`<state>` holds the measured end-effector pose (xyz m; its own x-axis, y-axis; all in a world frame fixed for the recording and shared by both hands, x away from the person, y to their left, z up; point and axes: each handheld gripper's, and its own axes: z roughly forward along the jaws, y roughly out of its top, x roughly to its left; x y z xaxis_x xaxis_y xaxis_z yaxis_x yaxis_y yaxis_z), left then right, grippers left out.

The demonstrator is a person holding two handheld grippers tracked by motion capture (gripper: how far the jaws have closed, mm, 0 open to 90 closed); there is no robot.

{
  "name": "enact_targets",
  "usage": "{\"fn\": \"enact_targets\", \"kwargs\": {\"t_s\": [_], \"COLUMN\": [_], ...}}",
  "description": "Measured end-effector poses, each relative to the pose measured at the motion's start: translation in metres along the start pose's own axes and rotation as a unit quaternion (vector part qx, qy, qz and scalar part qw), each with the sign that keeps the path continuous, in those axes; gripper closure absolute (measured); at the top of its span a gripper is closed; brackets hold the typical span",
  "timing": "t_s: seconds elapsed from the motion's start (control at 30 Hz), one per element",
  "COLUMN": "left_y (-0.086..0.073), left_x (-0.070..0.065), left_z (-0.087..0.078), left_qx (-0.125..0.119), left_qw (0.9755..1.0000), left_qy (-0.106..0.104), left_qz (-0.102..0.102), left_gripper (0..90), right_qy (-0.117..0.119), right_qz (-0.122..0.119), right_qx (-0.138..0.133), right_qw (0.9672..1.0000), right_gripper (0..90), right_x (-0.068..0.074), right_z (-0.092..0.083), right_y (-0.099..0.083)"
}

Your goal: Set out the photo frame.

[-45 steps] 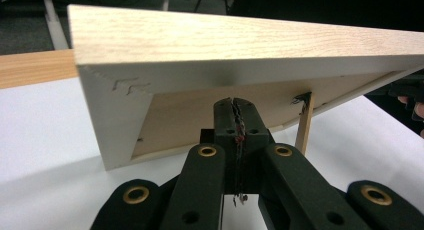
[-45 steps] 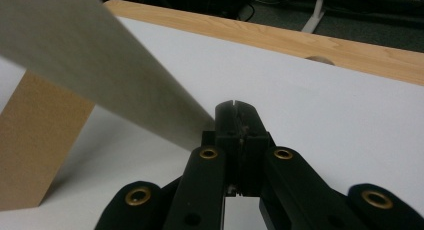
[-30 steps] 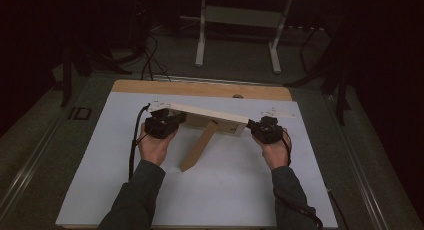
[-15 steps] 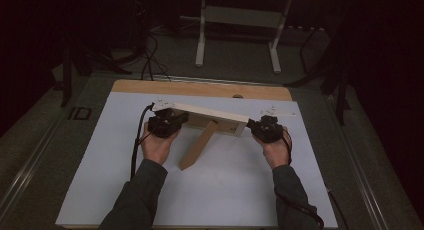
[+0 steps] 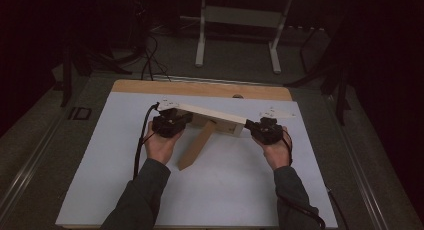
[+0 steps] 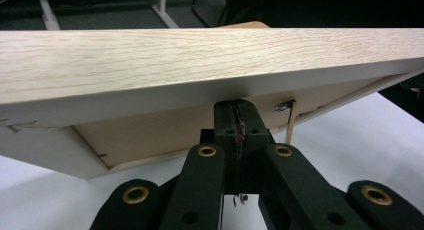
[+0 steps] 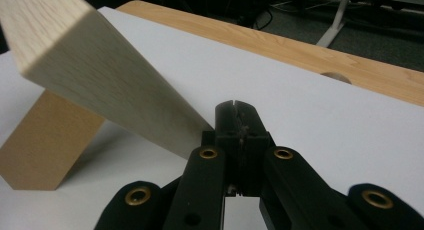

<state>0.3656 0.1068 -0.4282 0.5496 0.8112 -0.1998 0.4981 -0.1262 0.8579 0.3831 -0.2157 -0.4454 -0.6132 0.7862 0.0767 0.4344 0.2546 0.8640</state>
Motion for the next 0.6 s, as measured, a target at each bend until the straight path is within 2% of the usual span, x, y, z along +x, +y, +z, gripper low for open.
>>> {"fn": "enact_targets", "kwargs": {"t_s": [0.43,0.6], "left_y": [0.003,0.003], "left_x": [-0.01,-0.011], "left_z": [0.007,0.01], "left_qx": [0.009,0.012], "left_qw": [0.9998,0.9998], "left_qy": [-0.003,-0.003], "left_qz": [0.016,0.016], "left_gripper": [90.0,90.0], "right_qy": [0.012,0.017], "right_qz": [-0.019,-0.028], "right_qx": [0.001,0.004], "right_qw": [0.9998,0.9994], "right_gripper": [89.8,89.8], "right_x": [0.0,0.003], "right_z": [0.001,0.001], "right_y": [0.006,0.007]}}
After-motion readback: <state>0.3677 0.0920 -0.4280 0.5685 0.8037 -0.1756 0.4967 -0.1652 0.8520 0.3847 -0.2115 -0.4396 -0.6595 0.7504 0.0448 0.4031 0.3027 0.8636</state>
